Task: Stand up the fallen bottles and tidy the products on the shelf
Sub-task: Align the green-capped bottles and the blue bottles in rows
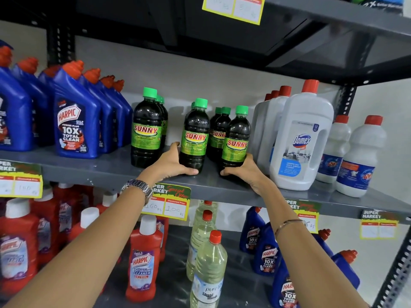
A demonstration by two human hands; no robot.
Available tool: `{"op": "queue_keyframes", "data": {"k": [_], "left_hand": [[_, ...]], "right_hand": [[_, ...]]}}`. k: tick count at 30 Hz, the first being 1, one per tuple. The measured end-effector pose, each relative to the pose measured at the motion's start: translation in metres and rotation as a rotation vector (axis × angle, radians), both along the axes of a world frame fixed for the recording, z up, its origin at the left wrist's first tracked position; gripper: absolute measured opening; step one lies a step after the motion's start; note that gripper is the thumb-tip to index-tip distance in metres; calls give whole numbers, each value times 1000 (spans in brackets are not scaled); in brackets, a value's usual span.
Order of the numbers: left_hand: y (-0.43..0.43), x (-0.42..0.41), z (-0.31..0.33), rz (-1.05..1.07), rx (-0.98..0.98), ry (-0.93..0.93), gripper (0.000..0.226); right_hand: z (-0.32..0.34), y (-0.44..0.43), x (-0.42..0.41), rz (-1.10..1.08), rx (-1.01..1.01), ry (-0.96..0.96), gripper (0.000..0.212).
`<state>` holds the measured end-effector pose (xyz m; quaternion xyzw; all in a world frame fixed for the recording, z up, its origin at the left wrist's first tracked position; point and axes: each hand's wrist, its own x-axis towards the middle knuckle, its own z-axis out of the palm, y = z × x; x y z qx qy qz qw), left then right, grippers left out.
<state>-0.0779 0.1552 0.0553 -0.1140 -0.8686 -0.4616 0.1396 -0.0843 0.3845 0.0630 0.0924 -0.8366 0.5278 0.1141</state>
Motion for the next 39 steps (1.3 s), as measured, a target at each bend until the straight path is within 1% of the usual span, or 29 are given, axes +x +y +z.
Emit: {"op": "queue_keyframes", "data": {"k": [1, 2, 3, 4, 5, 6, 7, 8, 9, 10, 11, 13, 14, 15, 16, 18, 19, 23, 30, 34, 39], "left_hand": [[-3, 5, 0, -8, 28, 15, 107], [-6, 11, -1, -14, 69, 54, 105], [-9, 19, -3, -4, 95, 142, 98], [-16, 28, -5, 33, 85, 279, 87], [-23, 37, -7, 100, 42, 438, 73], [-31, 44, -8, 187, -2, 589, 60], [-40, 49, -8, 281, -20, 706, 52], [-50, 51, -7, 361, -5, 781, 50], [-60, 50, -5, 415, 27, 805, 56], [-70, 46, -3, 437, 68, 764, 67], [-79, 40, -2, 430, 108, 670, 81], [-93, 27, 1, 337, 130, 388, 108], [-97, 22, 1, 265, 114, 254, 114], [-101, 18, 2, 181, 90, 153, 114], [-104, 14, 2, 105, 69, 97, 107], [-107, 9, 1, 48, 40, 70, 94], [-109, 8, 1, 47, 40, 68, 92], [-118, 7, 2, 9, 33, 63, 94], [-132, 13, -1, 19, 105, 92, 90], [-131, 13, -1, 20, 117, 91, 87], [-125, 10, 2, 7, 82, 53, 90]], "right_hand": [[-1, -1, 7, -45, 7, -1, 92], [-3, -1, 15, -129, 39, 47, 96], [-8, -3, 26, -246, 78, 153, 93], [-13, -9, 37, -363, 102, 322, 81], [-18, -17, 48, -432, 91, 507, 66], [-21, -28, 58, -417, 46, 630, 53], [-22, -41, 64, -351, 33, 669, 46], [-21, -54, 65, -275, 78, 637, 46], [-19, -67, 63, -226, 175, 559, 52], [-16, -77, 55, -197, 256, 456, 63], [-11, -86, 46, -179, 270, 329, 74], [-1, -102, 31, -137, 129, 80, 90], [3, -105, 24, -108, 51, 5, 93], [5, -107, 19, -87, -11, -38, 93], [5, -108, 14, -71, -53, -60, 91], [4, -109, 13, -65, -77, -63, 89], [2, -108, 13, -78, -66, -52, 89], [-2, -108, 15, -121, -10, 13, 87], [-2, -112, 16, -47, 95, 39, 83], [-2, -115, 16, -53, 97, 44, 84], [-4, -117, 15, -98, 99, 75, 84]]}}
